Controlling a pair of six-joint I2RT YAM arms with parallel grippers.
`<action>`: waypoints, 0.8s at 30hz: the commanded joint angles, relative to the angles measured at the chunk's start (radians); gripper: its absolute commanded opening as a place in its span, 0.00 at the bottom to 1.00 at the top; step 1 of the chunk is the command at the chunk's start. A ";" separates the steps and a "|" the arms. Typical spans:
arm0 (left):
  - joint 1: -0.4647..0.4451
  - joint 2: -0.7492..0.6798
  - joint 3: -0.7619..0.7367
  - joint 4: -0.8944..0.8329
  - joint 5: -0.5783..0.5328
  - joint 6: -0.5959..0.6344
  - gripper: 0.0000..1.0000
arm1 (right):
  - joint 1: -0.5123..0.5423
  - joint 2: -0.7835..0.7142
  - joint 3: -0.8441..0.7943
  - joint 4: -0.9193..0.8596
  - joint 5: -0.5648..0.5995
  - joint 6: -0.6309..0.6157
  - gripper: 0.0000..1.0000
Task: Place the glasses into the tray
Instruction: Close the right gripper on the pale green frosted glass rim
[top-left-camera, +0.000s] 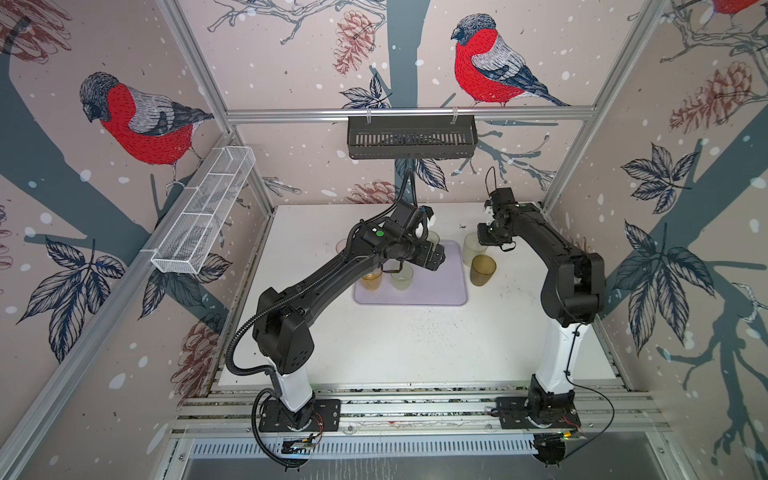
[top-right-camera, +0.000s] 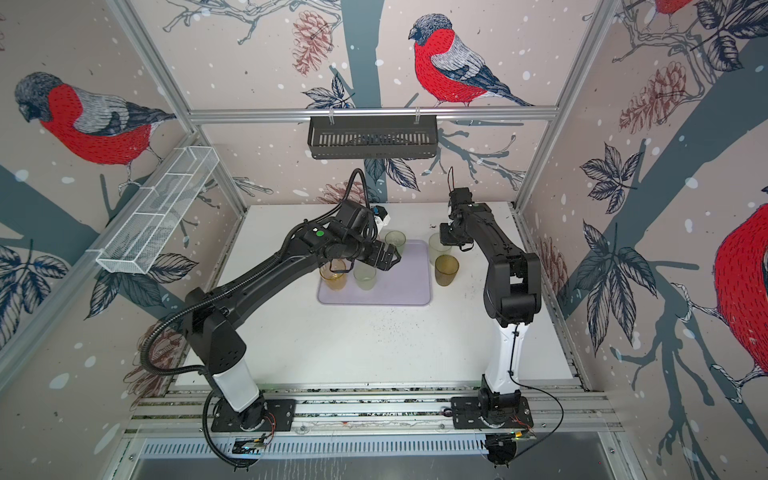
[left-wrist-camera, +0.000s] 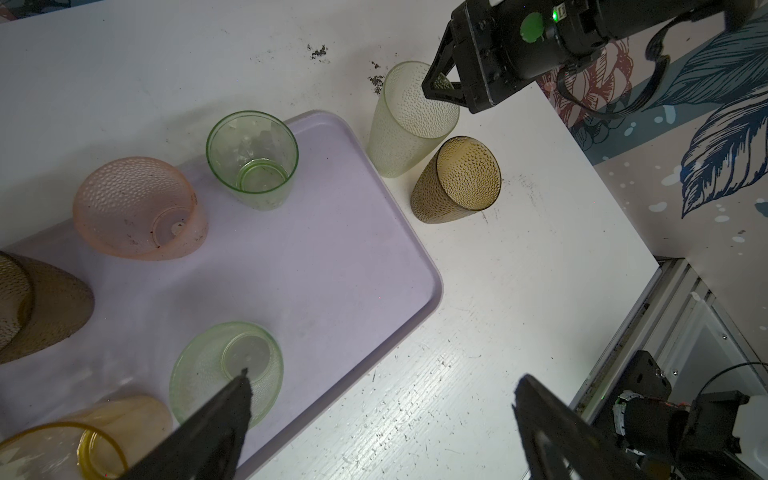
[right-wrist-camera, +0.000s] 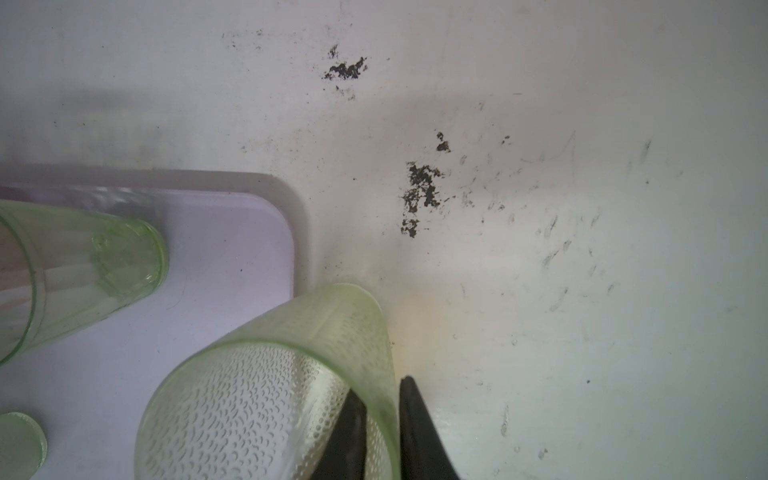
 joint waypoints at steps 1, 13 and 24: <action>-0.001 -0.007 0.005 0.016 -0.007 0.010 0.98 | 0.002 0.004 0.008 -0.005 0.012 -0.004 0.17; -0.001 -0.010 0.002 0.017 -0.010 0.005 0.98 | 0.003 0.005 0.009 -0.003 0.012 -0.002 0.14; -0.001 -0.010 -0.002 0.018 -0.010 0.004 0.98 | 0.004 -0.002 0.011 -0.006 0.017 -0.004 0.12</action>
